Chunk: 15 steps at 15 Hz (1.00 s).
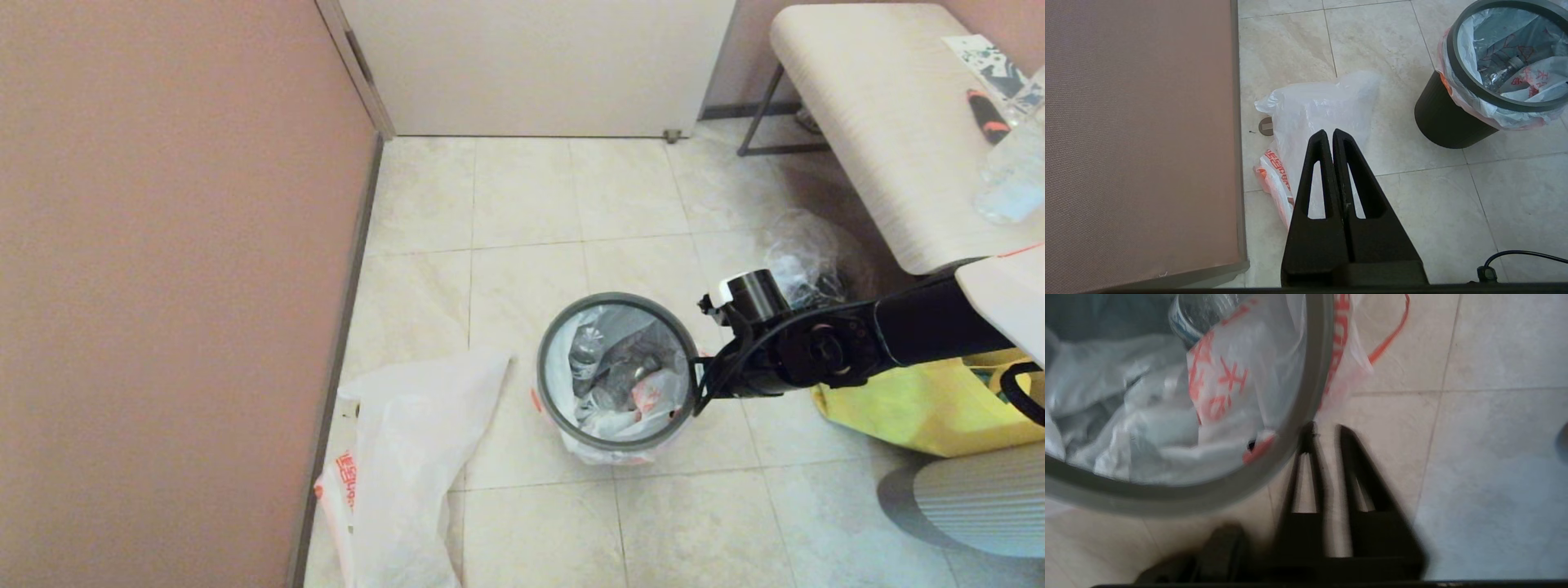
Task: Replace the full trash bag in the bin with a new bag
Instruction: Place the trash can ring on the floor
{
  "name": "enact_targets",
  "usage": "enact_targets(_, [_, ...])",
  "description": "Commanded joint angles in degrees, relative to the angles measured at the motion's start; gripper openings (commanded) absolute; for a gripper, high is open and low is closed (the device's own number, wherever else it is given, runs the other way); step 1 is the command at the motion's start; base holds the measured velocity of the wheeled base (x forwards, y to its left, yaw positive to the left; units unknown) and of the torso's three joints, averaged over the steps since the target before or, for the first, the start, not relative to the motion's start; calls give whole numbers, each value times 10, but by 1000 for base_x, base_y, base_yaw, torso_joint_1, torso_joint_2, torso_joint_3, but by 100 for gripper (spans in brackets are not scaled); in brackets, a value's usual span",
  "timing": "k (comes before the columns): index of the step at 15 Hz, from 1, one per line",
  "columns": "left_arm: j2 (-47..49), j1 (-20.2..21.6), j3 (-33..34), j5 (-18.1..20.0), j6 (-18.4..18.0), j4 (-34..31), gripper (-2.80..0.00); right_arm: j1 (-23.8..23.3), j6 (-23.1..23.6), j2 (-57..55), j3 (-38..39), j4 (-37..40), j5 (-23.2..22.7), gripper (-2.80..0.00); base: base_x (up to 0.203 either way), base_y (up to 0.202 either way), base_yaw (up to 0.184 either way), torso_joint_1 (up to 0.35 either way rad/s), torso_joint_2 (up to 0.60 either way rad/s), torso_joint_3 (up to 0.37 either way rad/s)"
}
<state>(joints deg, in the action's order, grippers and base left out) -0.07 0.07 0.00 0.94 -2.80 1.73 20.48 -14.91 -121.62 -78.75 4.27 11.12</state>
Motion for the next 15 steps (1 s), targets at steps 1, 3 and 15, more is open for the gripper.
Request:
enact_targets(1, [1,0,7,0,0,0,-280,0,-6,-11,-20,0,0,0,0,0,0,0,0,0])
enact_targets(3, [1,0,7,0,0,0,-280,1,-7,-14,-31,0,1,0,0,0,0,0,0,0])
enact_targets(15, [1,0,7,0,0,0,-280,2,-15,-61,-103,2,22,-280,0,0,0,0,0,0])
